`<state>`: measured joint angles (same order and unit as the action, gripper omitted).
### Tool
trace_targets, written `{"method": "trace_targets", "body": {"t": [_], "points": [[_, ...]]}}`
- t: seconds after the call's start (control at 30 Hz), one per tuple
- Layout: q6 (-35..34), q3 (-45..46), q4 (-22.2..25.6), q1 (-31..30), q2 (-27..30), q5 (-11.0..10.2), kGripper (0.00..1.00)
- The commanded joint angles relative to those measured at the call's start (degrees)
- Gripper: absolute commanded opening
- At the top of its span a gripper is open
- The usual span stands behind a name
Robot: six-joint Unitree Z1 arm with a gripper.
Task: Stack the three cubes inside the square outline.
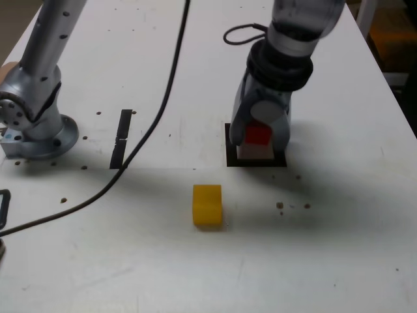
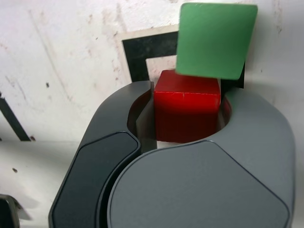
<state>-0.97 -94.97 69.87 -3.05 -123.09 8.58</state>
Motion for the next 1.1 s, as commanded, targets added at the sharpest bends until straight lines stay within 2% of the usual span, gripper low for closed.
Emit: {"method": "trace_targets", "body": {"t": [0.0,0.43,0.83,1.07], "points": [[-0.94,0.21,0.29,-0.3,1.02,0.03,0.25],[-7.39,0.75,0.29,-0.73,0.97,1.18,0.25],[-8.35,0.91,-1.44,-0.73,-1.22,2.66,0.26],[-8.35,0.97,-1.4,-0.73,-1.81,2.77,0.38]]}}
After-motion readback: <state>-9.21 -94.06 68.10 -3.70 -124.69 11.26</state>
